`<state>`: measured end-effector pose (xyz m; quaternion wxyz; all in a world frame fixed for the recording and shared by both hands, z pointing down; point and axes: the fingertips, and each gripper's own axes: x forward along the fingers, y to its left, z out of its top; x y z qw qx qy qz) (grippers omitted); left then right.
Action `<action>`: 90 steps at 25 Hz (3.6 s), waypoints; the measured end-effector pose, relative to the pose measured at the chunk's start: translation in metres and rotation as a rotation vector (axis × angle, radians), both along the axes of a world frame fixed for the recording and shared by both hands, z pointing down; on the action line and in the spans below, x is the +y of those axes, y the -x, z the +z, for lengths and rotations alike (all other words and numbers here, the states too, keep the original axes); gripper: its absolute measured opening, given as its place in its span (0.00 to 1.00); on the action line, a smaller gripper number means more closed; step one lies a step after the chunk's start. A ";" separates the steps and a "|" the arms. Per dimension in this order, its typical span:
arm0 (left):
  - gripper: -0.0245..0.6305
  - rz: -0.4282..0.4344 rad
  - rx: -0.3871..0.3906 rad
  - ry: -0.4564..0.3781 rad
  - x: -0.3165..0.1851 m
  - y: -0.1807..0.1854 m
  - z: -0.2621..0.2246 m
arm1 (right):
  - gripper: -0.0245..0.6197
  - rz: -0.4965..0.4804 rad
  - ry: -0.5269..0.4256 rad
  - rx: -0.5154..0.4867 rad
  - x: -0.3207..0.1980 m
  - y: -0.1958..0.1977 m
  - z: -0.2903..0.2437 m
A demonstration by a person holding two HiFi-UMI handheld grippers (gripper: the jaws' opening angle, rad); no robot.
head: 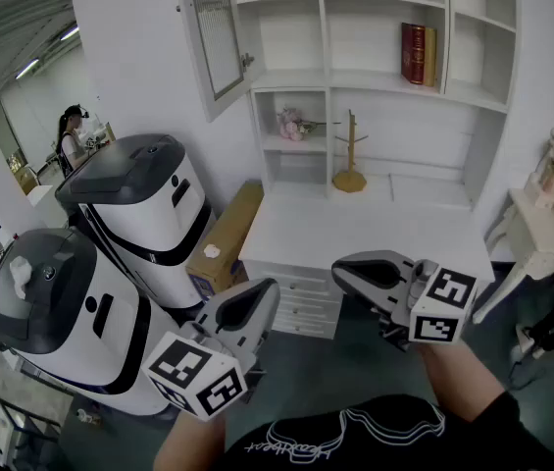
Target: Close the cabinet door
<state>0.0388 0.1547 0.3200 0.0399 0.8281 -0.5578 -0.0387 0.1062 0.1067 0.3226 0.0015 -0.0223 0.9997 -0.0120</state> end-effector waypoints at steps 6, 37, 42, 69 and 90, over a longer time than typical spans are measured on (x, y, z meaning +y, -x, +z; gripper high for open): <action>0.04 -0.002 0.005 0.010 -0.008 0.018 0.005 | 0.05 0.012 -0.001 0.004 -0.008 0.016 0.003; 0.04 0.045 0.141 -0.005 -0.129 0.127 0.035 | 0.05 0.027 0.062 -0.034 -0.147 0.112 0.039; 0.04 0.022 0.167 -0.019 -0.191 0.161 0.021 | 0.05 -0.001 0.059 -0.057 -0.212 0.148 0.025; 0.37 0.125 0.200 -0.438 -0.280 0.323 -0.191 | 0.05 -0.040 -0.093 -0.007 -0.314 0.229 -0.029; 0.43 0.612 0.502 -0.544 -0.373 0.378 -0.342 | 0.05 0.220 -0.114 0.044 -0.328 0.229 -0.052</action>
